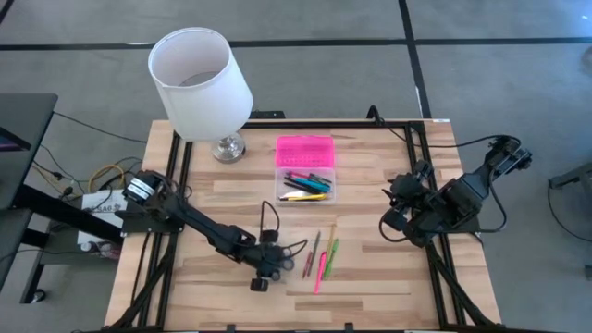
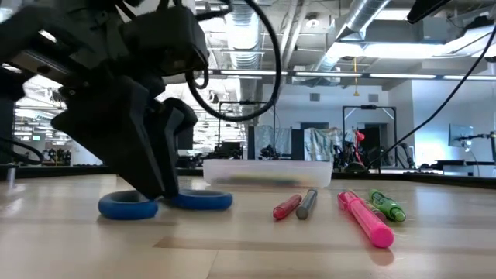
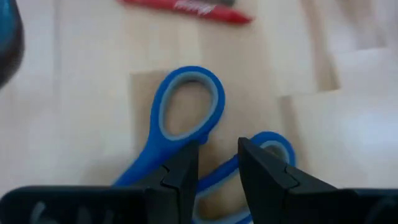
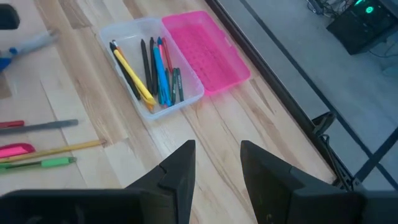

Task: Pick & place school supplies into a supply box
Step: Put the blue scissors into the pink supply box

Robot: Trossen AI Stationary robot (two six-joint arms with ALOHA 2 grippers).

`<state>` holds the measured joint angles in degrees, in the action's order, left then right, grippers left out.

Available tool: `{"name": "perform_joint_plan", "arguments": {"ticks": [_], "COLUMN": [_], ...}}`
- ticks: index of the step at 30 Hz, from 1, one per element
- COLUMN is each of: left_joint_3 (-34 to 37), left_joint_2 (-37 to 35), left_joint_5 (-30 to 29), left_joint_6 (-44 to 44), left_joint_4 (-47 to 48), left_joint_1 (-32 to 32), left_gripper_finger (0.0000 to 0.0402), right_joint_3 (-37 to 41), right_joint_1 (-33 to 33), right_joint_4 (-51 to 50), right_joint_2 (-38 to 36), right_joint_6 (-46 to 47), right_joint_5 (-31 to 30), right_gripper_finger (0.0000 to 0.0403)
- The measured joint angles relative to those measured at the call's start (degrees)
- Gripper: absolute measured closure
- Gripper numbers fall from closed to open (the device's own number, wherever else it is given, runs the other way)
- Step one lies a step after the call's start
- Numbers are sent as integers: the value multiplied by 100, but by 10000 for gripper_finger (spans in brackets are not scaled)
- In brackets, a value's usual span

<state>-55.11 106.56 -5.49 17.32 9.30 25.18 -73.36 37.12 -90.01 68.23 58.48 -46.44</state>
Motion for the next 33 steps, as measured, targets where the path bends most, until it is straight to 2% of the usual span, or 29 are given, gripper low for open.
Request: {"name": "perform_joint_plan", "arguments": {"ticks": [6,11,14,19,27,33], "left_joint_3": [-5,-215,-332,-332,-330,-162], "left_joint_2": [-138,-332,-518,-621,-594,-599], "left_joint_5": [-117,-300,-109,150,-285,-571], "left_joint_6": [47,-694,-1043,-1141,-1978,-2279], "left_joint_4": [271,567,726,877,1107,1092], "left_joint_1": [-308,-386,-368,-364,-268,-285], "left_gripper_finger": [295,295,295,295,295,295], "right_joint_3": [0,0,0,0,1,2], "right_joint_1": [0,60,79,79,79,72], "right_joint_4": [1,-1,-1,0,12,113], "right_joint_2": [0,0,0,0,-2,-2], "right_joint_6": [0,0,2,4,7,7], "right_joint_5": [0,2,4,3,-2,-4], "right_gripper_finger": [282,282,282,282,282,282]}}
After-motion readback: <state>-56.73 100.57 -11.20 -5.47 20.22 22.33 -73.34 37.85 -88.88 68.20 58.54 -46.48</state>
